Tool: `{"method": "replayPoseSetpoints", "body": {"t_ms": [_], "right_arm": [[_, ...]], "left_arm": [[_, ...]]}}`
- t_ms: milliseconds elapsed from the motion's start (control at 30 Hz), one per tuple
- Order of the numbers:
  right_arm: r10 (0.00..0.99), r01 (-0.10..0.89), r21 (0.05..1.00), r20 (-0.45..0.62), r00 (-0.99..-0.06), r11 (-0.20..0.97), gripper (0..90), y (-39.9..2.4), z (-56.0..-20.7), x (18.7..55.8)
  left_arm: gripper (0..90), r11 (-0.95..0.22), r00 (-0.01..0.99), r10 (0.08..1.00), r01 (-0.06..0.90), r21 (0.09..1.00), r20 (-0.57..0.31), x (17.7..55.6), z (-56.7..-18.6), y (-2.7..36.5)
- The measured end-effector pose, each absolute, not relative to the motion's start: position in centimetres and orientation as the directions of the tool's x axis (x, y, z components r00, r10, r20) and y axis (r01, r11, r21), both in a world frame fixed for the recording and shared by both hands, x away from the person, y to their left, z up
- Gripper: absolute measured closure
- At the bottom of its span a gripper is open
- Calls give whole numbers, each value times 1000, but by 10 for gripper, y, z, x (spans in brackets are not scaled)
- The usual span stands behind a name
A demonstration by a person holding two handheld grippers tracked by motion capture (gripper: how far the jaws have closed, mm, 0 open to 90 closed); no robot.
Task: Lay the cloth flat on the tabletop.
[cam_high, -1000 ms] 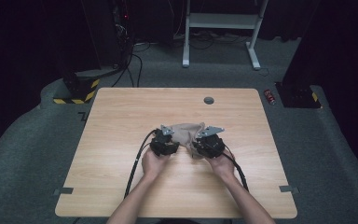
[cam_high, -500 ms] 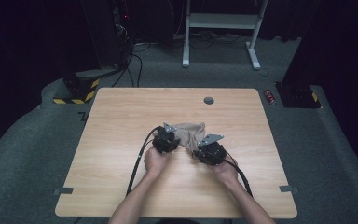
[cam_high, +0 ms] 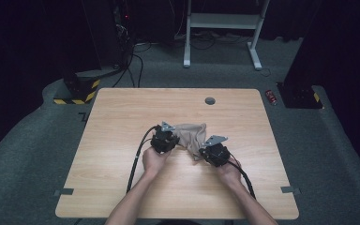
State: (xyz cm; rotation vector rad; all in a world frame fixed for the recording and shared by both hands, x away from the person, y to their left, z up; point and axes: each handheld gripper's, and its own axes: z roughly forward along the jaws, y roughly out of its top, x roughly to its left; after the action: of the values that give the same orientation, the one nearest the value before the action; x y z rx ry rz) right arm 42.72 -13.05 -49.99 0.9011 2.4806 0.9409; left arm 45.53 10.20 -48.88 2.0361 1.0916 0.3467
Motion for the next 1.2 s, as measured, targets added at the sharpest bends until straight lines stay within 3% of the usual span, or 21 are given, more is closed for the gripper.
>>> {"method": "replayPoseSetpoints", "body": {"t_ms": [333, 867, 1200], "right_arm": [[683, 450, 715, -53, -728, 535, 887, -145, -495, 421], [741, 494, 726, -32, -670, 478, 884, -171, -499, 413], [710, 464, 755, -2, -705, 463, 762, -173, -496, 391]], "left_arm": [[865, -380, 626, 773, 589, 713, -105, 427, -468, 128], [859, -362, 601, 780, 662, 656, -175, 388, -485, 170], [857, -332, 608, 771, 637, 696, -189, 387, -484, 166]]}}
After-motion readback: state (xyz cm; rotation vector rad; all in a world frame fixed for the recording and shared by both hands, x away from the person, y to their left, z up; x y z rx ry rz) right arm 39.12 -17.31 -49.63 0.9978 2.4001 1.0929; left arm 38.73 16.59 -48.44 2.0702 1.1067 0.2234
